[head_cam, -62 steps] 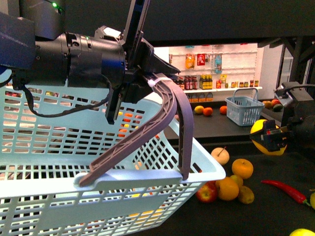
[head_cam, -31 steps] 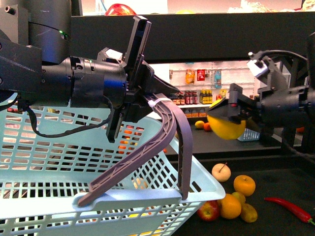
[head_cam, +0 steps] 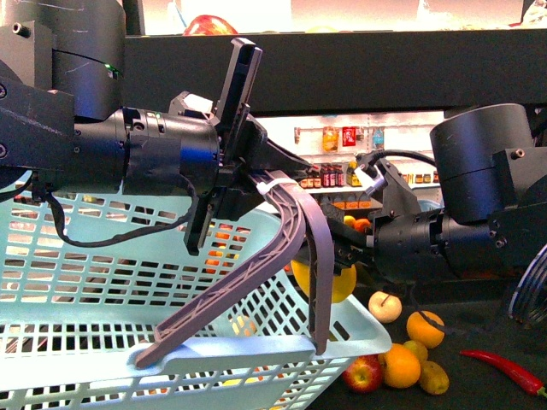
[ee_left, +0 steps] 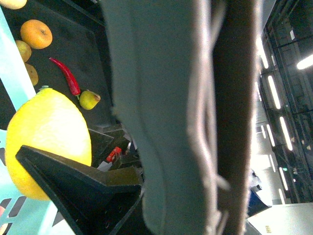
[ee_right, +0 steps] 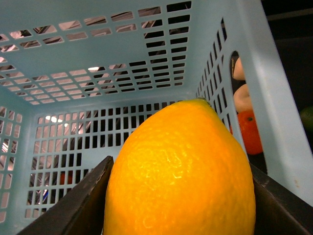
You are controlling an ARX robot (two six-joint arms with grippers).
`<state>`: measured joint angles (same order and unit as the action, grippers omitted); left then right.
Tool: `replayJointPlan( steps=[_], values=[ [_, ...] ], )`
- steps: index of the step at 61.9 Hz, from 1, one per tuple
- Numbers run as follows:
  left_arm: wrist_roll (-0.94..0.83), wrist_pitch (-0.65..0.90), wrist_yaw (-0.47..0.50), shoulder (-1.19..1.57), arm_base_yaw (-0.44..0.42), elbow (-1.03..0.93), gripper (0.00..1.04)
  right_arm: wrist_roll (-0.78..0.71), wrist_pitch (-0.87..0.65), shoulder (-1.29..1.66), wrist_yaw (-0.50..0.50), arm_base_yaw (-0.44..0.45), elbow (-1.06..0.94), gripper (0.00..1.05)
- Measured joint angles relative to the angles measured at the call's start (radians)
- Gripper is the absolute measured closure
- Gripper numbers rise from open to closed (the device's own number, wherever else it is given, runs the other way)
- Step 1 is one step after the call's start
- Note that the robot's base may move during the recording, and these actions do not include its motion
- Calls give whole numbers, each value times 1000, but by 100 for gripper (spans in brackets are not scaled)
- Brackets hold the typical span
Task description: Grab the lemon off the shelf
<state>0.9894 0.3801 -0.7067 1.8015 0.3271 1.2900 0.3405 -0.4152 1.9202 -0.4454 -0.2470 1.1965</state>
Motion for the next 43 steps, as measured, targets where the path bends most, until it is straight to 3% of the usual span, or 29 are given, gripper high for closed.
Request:
replayJointPlan(
  steps=[11, 22, 32, 43],
  values=[
    [0, 0, 0, 0, 0, 0, 98, -26, 1, 0, 37, 2, 2, 6],
    [2, -2, 2, 2, -1, 0, 98, -161, 56, -56, 196, 65, 6, 7],
    [2, -2, 2, 2, -1, 0, 98, -252, 80, -250, 253, 140, -79, 7],
    [1, -2, -1, 2, 1, 0, 98, -293, 128, -571, 298, 209, -313, 7]
  ],
)
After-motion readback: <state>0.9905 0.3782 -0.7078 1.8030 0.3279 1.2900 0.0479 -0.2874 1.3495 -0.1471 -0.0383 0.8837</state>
